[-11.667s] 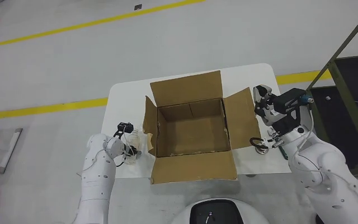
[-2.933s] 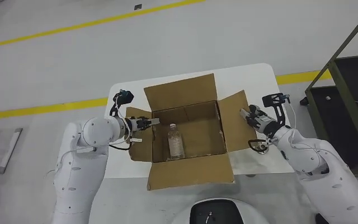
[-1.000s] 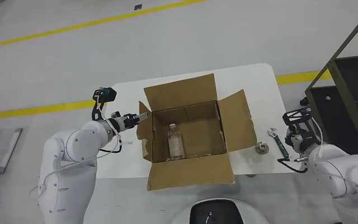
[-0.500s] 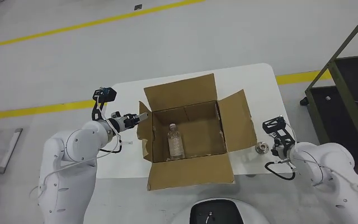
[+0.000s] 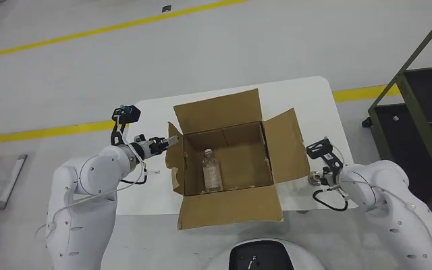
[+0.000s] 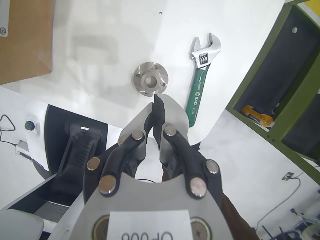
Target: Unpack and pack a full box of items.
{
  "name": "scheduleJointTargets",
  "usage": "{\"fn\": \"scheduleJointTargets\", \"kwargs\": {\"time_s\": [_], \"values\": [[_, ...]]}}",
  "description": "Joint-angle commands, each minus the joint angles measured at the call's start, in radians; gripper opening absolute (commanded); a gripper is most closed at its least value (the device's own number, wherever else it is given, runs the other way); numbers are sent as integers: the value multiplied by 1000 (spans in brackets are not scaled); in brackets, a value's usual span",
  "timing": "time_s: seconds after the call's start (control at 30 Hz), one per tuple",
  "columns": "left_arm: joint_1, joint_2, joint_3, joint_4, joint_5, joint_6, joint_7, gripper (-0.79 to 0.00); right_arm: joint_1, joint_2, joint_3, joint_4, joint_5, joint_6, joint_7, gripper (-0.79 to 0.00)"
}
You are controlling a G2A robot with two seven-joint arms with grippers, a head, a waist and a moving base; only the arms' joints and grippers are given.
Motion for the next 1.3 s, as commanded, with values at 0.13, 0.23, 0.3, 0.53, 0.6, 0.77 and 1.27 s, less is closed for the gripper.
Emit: {"fn": "scheduleJointTargets", "kwargs": {"time_s": [0.13, 0.23, 0.3, 0.53, 0.6, 0.77, 1.27], "values": [[0, 0, 0, 0, 0, 0, 0, 0, 85, -10, -66, 106, -5, 11, 51, -449], [0, 0, 0, 0, 0, 0, 0, 0, 109, -15, -91, 153, -4, 10, 43, -456], [0, 0, 0, 0, 0, 0, 0, 0, 120, -18, -106, 172, -4, 11, 40, -446], [0, 0, 0, 0, 0, 0, 0, 0, 145, -25, -135, 232, -14, 29, 22, -434], [0, 0, 0, 0, 0, 0, 0, 0, 152, -27, -141, 246, -15, 32, 15, -431], [0, 0, 0, 0, 0, 0, 0, 0, 166, -32, -152, 275, -16, 41, 3, -431], [0, 0, 0, 0, 0, 0, 0, 0, 184, -43, -175, 332, -7, 62, -15, -428]]}}
